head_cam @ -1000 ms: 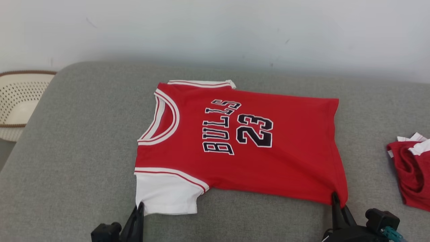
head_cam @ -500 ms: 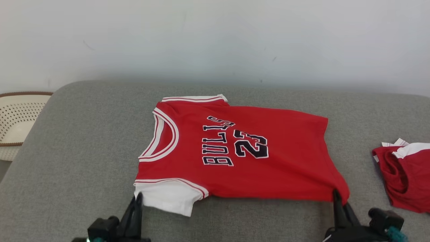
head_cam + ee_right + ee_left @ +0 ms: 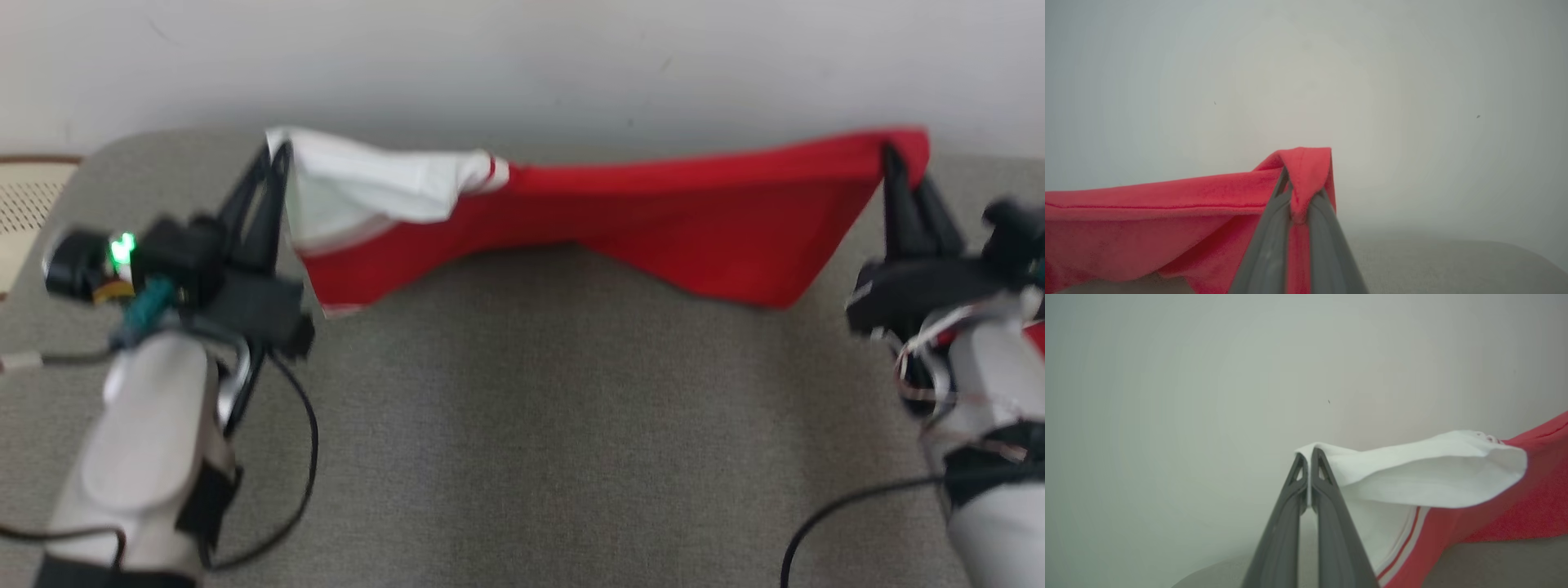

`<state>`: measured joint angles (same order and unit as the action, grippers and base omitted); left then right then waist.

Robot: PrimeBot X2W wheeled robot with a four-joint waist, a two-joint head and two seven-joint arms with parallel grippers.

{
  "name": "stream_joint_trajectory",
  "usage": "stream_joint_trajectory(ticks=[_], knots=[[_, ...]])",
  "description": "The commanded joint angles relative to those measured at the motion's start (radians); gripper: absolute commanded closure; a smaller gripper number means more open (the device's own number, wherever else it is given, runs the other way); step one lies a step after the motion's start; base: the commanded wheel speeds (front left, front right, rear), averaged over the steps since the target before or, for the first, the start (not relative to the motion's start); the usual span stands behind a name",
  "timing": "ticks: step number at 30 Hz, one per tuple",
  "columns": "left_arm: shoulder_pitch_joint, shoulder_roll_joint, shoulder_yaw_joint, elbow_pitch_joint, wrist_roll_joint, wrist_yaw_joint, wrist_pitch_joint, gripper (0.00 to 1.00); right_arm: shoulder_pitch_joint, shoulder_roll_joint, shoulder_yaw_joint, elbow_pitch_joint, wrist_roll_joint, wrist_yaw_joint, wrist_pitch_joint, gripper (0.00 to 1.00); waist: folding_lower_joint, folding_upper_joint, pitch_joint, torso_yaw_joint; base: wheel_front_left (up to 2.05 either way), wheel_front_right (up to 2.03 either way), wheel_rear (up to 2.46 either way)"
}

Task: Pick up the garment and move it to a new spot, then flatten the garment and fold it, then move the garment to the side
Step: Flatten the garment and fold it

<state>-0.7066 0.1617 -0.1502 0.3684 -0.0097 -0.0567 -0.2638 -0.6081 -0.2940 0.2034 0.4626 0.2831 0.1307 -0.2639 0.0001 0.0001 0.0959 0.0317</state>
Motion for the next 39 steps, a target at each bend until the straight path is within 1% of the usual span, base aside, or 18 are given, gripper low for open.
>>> stream_joint_trajectory(ticks=[1,5,8,9,10,11,15,17,19,20,23,24,25,28,31,33,35,39], knots=[[-0.101,0.012,-0.013,0.034,0.021,-0.009,-0.001,1.0,-0.096,-0.028,0.02,0.035,-0.002,0.0,0.0,1.0,-0.0001,-0.0001,0.149,-0.02,0.0,0.0,0.0],[-0.281,0.028,-0.04,0.11,0.051,-0.017,-0.001,1.0,-0.279,-0.052,0.065,0.114,-0.005,0.0,0.0,1.0,-0.0001,-0.0001,0.264,-0.032,0.0,0.0,0.0],[-0.408,0.042,-0.058,0.157,0.078,-0.014,-0.001,1.0,-0.408,-0.061,0.1,0.168,-0.013,0.0,0.0,1.0,-0.0001,-0.0001,0.338,-0.043,0.0,0.0,0.0],[-0.485,0.052,-0.061,0.174,0.096,0.008,-0.001,1.0,-0.503,-0.066,0.098,0.2,-0.004,0.0,0.0,1.0,-0.0001,-0.0001,0.379,-0.048,0.0,0.0,0.0],[-0.516,0.053,-0.063,0.191,0.102,0.017,-0.001,1.0,-0.551,-0.067,0.099,0.219,-0.008,0.0,0.0,1.0,-0.0001,-0.0001,0.399,-0.052,0.0,0.0,0.0],[-0.516,0.053,-0.063,0.191,0.102,0.017,-0.001,1.0,-0.551,-0.067,0.099,0.219,-0.008,0.0,0.0,1.0,-0.0001,-0.0001,0.399,-0.052,0.0,0.0,0.0],[-0.659,0.061,-0.094,0.208,0.135,0.046,-0.001,1.0,-0.72,-0.057,0.083,0.303,-0.03,0.0,0.0,1.0,-0.0001,-0.0001,0.466,-0.059,0.0,0.0,0.0],[-0.713,0.069,-0.114,0.215,0.149,0.057,-0.001,1.0,-0.792,-0.056,0.092,0.33,-0.06,0.0,0.0,1.0,-0.0001,-0.0001,0.479,-0.061,0.0,0.0,0.0],[-0.747,0.071,-0.136,0.213,0.159,0.072,-0.001,1.0,-0.839,-0.056,0.05,0.358,-0.074,0.0,0.0,1.0,-0.0001,-0.0001,0.465,-0.053,0.0,0.0,0.0],[-0.769,0.074,-0.131,0.216,0.151,0.088,-0.001,1.0,-0.858,-0.057,0.035,0.377,-0.095,0.0,0.0,1.0,-0.0001,-0.0001,0.456,-0.054,0.0,0.0,0.0],[-0.853,0.081,-0.144,0.2,0.147,0.111,-0.001,1.0,-0.937,-0.054,-0.013,0.382,-0.142,0.0,-0.001,1.0,-0.0001,-0.0001,0.436,-0.053,0.0,0.0,0.0],[-0.87,0.087,-0.158,0.192,0.157,0.112,-0.001,1.0,-0.951,-0.053,-0.02,0.375,-0.166,0.0,-0.001,1.0,-0.0001,-0.0001,0.428,-0.052,0.0,0.0,0.0],[-0.887,0.089,-0.166,0.177,0.154,0.124,-0.001,1.0,-0.962,-0.047,-0.034,0.367,-0.177,0.0,0.0,1.0,-0.0001,-0.0001,0.418,-0.052,0.0,0.0,0.0],[-0.933,0.103,-0.186,0.124,0.142,0.142,-0.001,1.0,-0.979,-0.034,-0.073,0.339,-0.217,0.0,0.0,1.0,-0.0001,-0.0001,0.389,-0.052,0.0,0.0,0.0],[-0.946,0.126,-0.215,0.078,0.129,0.145,0.0,1.0,-0.961,-0.02,-0.106,0.31,-0.237,0.0,0.0,1.0,-0.0001,-0.0001,0.363,-0.053,0.0,0.0,0.0],[-0.939,0.143,-0.228,0.07,0.113,0.146,0.0,1.0,-0.93,-0.019,-0.109,0.318,-0.25,0.0,0.0,1.0,-0.0001,-0.0001,0.357,-0.058,0.0,0.0,0.0],[-0.908,0.143,-0.237,0.076,0.088,0.149,0.0,1.0,-0.899,-0.018,-0.12,0.329,-0.236,0.0,0.0,1.0,-0.0001,-0.0001,0.356,-0.059,0.0,0.0,0.0],[-0.842,0.156,-0.256,0.087,0.054,0.136,0.0,1.0,-0.815,-0.029,-0.098,0.351,-0.21,0.0,0.0,1.0,-0.0001,-0.0001,0.363,-0.064,0.0,0.0,0.0]])
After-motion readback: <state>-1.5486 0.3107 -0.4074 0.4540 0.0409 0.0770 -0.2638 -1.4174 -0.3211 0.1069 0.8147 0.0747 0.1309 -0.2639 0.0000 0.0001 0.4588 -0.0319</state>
